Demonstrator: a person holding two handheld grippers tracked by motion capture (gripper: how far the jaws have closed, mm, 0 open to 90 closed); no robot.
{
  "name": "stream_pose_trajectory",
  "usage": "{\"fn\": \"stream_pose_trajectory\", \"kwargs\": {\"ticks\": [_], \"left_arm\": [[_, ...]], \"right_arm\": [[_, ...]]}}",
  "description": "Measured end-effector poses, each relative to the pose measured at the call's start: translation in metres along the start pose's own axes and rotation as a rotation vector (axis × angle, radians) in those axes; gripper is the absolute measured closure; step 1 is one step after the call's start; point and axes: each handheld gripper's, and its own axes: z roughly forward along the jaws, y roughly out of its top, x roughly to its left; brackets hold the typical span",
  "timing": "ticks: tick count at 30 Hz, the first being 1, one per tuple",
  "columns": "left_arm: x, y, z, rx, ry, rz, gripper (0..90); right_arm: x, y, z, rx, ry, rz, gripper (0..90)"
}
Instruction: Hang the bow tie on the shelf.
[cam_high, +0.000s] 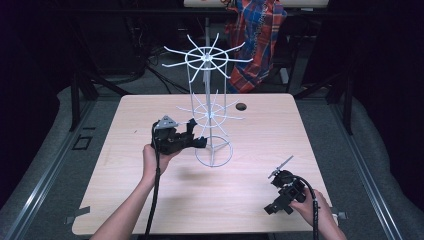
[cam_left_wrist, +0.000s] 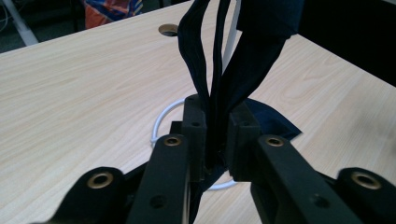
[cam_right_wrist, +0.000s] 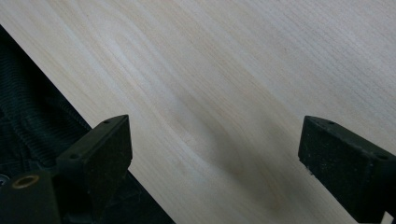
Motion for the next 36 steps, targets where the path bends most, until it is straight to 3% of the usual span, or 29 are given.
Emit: {"fn": "stream_pose_trajectory", "kwargs": {"ticks": [8, 12, 13, 14, 23, 26, 28, 29, 30, 36], "left_arm": [[0.0, -0.001, 0.0, 0.01, 0.004, -0.012, 72.0], [-0.001, -0.001, 0.0, 0.026, 0.007, -0.019, 61.8], [-0.002, 0.0, 0.0, 0.033, 0.005, -0.021, 59.0], [-0.002, 0.0, 0.0, 0.037, 0.005, -0.021, 54.6], [-0.003, 0.001, -0.004, 0.07, 0.012, -0.024, 39.6], [-0.002, 0.001, -0.008, 0.082, 0.008, -0.032, 33.3], [-0.002, 0.002, -0.011, 0.093, 0.002, -0.031, 29.5], [-0.002, 0.001, -0.012, 0.094, 0.01, -0.033, 26.8], [-0.001, 0.002, -0.015, 0.101, 0.011, -0.032, 24.2], [0.002, 0.001, -0.028, 0.132, 0.034, -0.042, 16.3]], "right_arm": [[0.0, 0.0, 0.0, 0.0, -0.001, 0.001, 9.5], [0.0, 0.0, -0.001, 0.01, -0.002, -0.006, 9.5], [0.001, -0.001, 0.0, -0.019, 0.006, 0.018, 9.5], [0.001, -0.001, -0.001, -0.011, 0.005, 0.017, 9.5], [0.0, -0.001, -0.001, -0.011, 0.015, 0.017, 9.4], [0.001, -0.001, 0.0, -0.024, 0.029, 0.025, 9.2], [0.0, -0.001, -0.002, -0.013, 0.011, 0.016, 9.2], [0.0, -0.002, -0.001, -0.04, 0.031, 0.032, 9.1], [-0.001, -0.002, -0.003, -0.022, 0.007, 0.016, 9.1], [-0.001, -0.002, -0.003, -0.034, 0.017, 0.024, 9.0]]}}
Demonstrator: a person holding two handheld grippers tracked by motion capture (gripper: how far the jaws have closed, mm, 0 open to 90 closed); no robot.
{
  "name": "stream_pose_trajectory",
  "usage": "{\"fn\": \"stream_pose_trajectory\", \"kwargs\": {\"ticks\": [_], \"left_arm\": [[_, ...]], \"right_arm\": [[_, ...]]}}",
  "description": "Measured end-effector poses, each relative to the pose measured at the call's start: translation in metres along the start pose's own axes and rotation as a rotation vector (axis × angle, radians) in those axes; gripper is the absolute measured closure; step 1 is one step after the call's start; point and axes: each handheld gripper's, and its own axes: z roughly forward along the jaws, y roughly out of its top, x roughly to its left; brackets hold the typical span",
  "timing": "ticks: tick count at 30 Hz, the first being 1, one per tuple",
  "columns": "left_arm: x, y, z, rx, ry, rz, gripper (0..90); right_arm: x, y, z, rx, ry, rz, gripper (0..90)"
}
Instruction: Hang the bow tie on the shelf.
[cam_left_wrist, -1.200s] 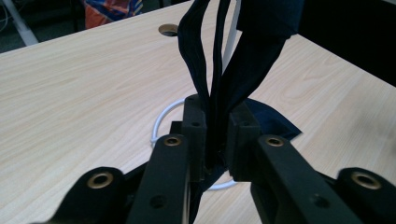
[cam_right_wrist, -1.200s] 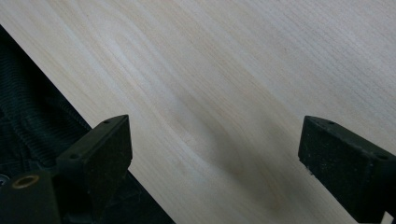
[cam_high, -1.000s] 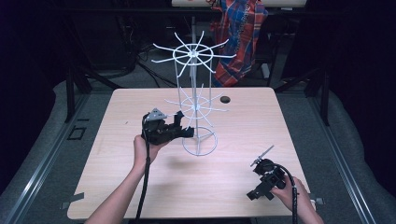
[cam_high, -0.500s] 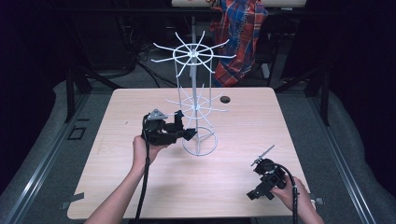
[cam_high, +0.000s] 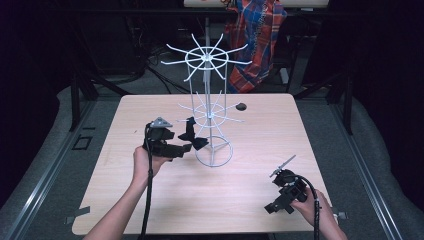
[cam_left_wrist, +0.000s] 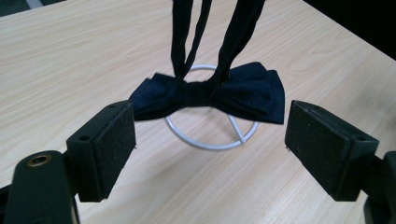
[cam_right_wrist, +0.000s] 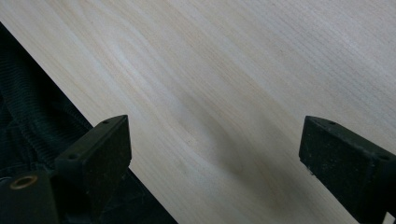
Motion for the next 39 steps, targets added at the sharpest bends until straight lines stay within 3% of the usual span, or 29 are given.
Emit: {"fn": "stream_pose_trajectory", "kwargs": {"ticks": [9, 12, 13, 20, 24, 35, 39], "left_arm": [[0.0, -0.019, -0.025, 0.057, 0.033, 0.002, 12.7], [0.003, -0.028, -0.032, 0.062, 0.046, -0.019, 10.7], [0.004, -0.031, -0.035, 0.07, 0.047, -0.023, 10.7], [0.012, -0.055, -0.05, 0.093, 0.072, -0.062, 10.1], [0.012, -0.065, -0.057, 0.126, 0.08, -0.059, 8.8], [0.009, -0.087, -0.056, 0.213, 0.081, -0.058, 4.6], [0.015, -0.099, -0.049, 0.266, 0.077, -0.05, 3.5]], "right_arm": [[0.001, 0.0, 0.0, -0.004, -0.001, 0.0, 9.1], [0.002, 0.0, 0.001, -0.017, -0.001, 0.01, 9.1], [0.0, 0.001, -0.001, 0.02, -0.011, -0.022, 9.1], [0.001, 0.001, 0.0, 0.02, -0.002, -0.018, 9.1], [0.002, 0.001, 0.0, 0.018, 0.002, -0.015, 9.0], [0.002, 0.001, 0.002, 0.017, -0.006, -0.013, 8.8], [0.002, 0.001, 0.002, 0.026, -0.011, -0.021, 8.8]]}}
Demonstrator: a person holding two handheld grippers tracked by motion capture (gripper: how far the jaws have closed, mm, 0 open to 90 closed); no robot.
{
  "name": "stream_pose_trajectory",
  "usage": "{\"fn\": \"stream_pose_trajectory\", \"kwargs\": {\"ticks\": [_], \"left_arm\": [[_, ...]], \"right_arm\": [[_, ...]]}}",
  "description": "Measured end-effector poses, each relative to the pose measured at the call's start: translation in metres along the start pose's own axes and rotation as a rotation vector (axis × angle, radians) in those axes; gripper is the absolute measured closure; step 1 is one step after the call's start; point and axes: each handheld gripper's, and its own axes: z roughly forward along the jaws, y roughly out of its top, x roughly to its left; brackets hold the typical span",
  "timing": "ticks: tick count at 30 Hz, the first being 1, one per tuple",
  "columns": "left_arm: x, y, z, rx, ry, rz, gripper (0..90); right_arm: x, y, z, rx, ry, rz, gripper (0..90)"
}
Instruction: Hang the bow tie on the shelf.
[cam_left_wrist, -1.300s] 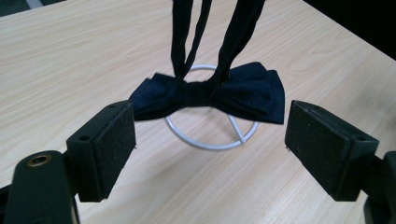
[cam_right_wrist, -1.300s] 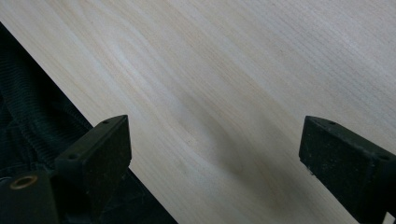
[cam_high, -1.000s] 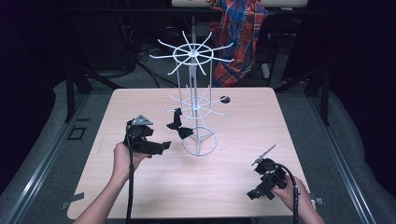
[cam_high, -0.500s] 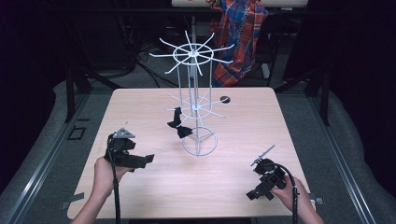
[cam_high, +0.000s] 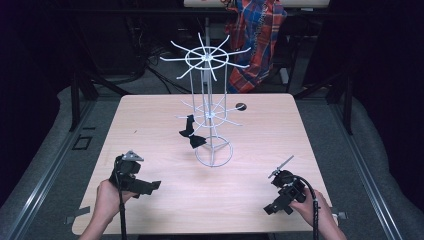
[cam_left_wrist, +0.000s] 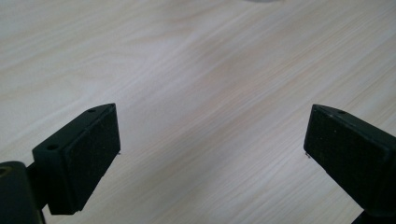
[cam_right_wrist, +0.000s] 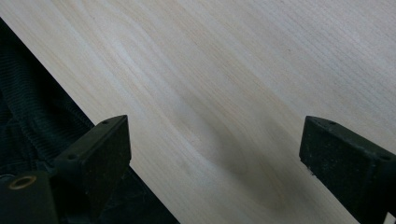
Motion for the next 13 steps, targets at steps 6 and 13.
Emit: {"fn": "stream_pose_trajectory", "kwargs": {"ticks": [6, 13], "left_arm": [[0.008, -0.006, 0.008, 0.039, -0.021, -0.008, 2.5], [0.014, -0.007, 0.017, 0.062, -0.025, -0.025, 0.5]], "right_arm": [[0.0, 0.0, 0.0, -0.004, 0.004, 0.001, 8.7], [0.002, 0.001, 0.001, -0.006, 0.016, -0.002, 8.7]]}}
